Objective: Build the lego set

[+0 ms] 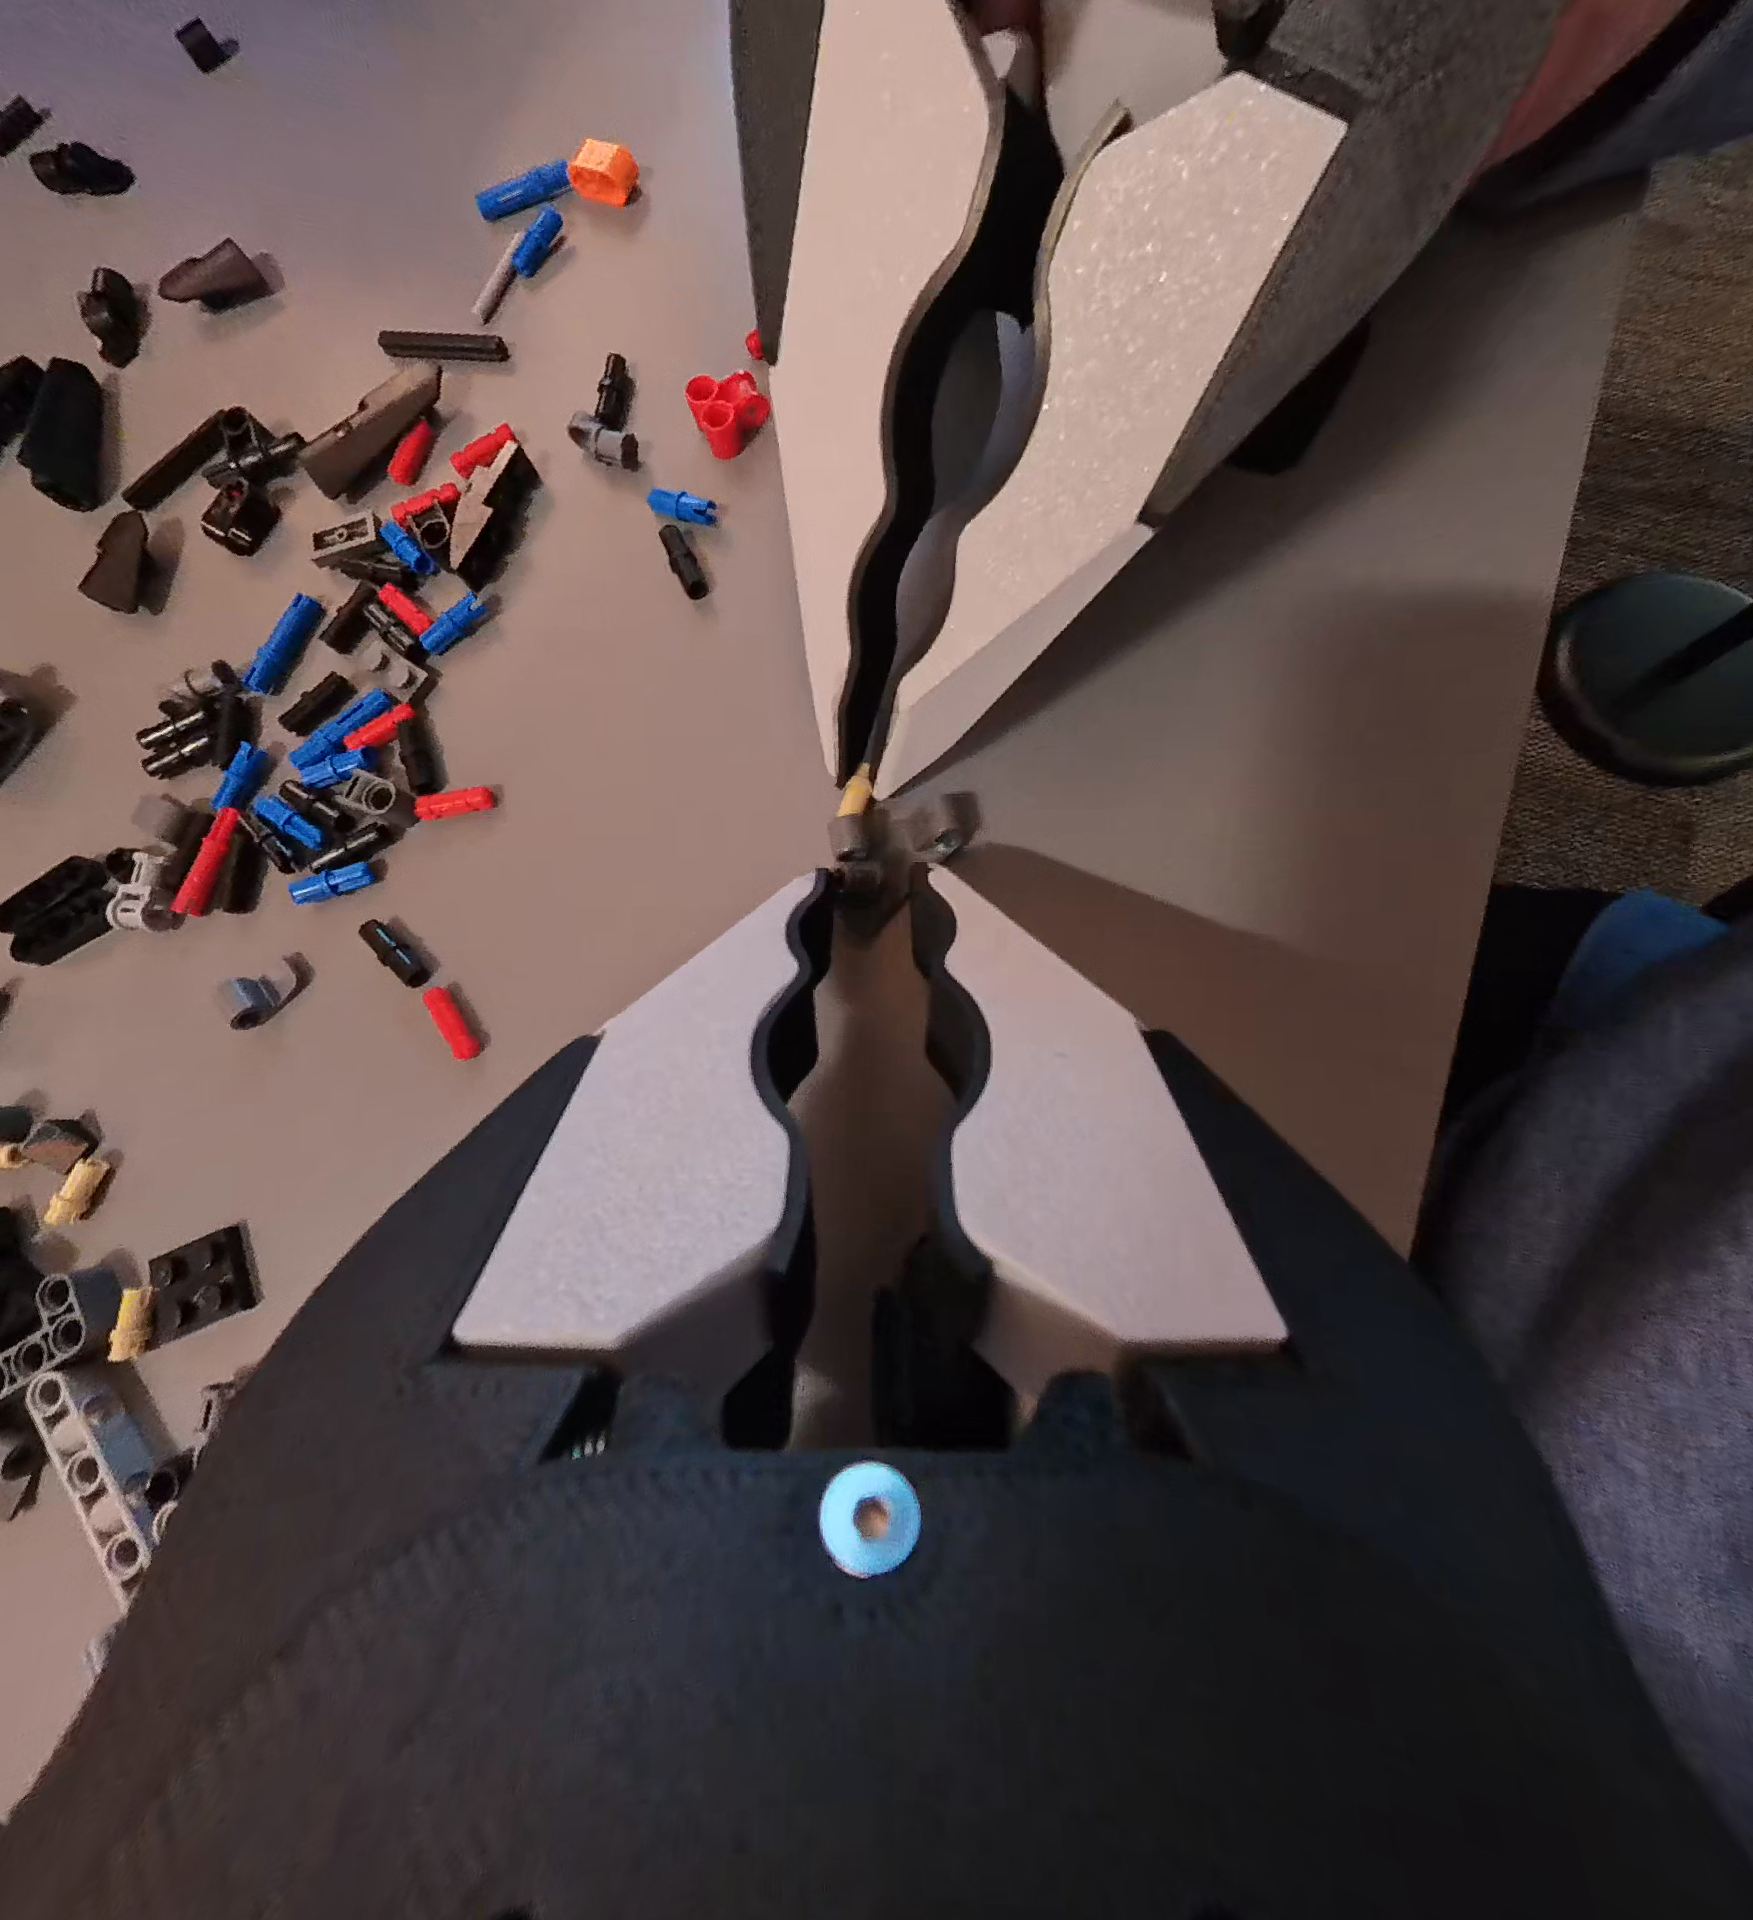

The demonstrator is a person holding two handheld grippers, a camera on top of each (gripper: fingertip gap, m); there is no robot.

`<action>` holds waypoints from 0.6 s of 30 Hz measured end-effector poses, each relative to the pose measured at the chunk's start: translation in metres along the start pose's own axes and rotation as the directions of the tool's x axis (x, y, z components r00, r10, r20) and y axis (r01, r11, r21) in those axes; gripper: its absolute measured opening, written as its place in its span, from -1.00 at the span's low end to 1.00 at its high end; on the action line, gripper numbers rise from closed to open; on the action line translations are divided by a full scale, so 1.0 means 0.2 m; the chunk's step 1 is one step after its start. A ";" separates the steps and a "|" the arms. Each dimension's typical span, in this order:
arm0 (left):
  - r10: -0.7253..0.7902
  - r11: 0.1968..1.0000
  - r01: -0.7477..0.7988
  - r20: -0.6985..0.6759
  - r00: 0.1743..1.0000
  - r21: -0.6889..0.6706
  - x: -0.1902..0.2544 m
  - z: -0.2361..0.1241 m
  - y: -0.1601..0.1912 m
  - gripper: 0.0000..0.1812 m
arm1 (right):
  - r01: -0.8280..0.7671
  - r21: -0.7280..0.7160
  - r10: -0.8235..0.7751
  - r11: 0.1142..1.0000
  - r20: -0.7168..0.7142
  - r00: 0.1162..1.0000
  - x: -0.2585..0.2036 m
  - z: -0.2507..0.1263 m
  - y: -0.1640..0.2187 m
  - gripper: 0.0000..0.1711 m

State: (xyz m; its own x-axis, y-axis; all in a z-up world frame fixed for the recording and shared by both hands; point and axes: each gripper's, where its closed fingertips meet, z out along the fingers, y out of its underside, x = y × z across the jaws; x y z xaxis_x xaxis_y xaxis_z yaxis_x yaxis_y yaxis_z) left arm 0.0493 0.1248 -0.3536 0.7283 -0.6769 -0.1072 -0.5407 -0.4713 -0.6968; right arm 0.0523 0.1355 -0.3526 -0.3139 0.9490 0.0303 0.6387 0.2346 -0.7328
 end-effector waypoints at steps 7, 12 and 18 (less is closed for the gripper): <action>-0.011 1.000 0.011 -0.059 0.998 -0.003 -0.01 0.01 0.00 -0.91 | 0.034 0.004 -0.034 0.999 0.016 0.999 0.02 0.00 0.00 -0.99; -0.003 0.999 -0.001 -0.098 0.995 -0.041 -0.02 0.02 -0.01 -0.90 | 0.057 0.002 -0.057 0.998 0.041 0.998 0.03 -0.02 0.01 -0.99; -0.012 1.000 0.010 -0.063 0.998 -0.026 -0.04 -0.01 -0.06 -0.84 | 0.021 0.005 -0.022 1.000 0.022 1.000 0.03 -0.02 0.02 -0.99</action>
State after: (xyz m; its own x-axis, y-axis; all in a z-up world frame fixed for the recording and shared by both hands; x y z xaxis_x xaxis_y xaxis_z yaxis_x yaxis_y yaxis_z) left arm 0.0489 0.1353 -0.3430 0.7064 -0.7058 -0.0541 -0.5442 -0.4926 -0.6791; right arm 0.0563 0.1423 -0.3524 -0.3428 0.9389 0.0313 0.6281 0.2538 -0.7355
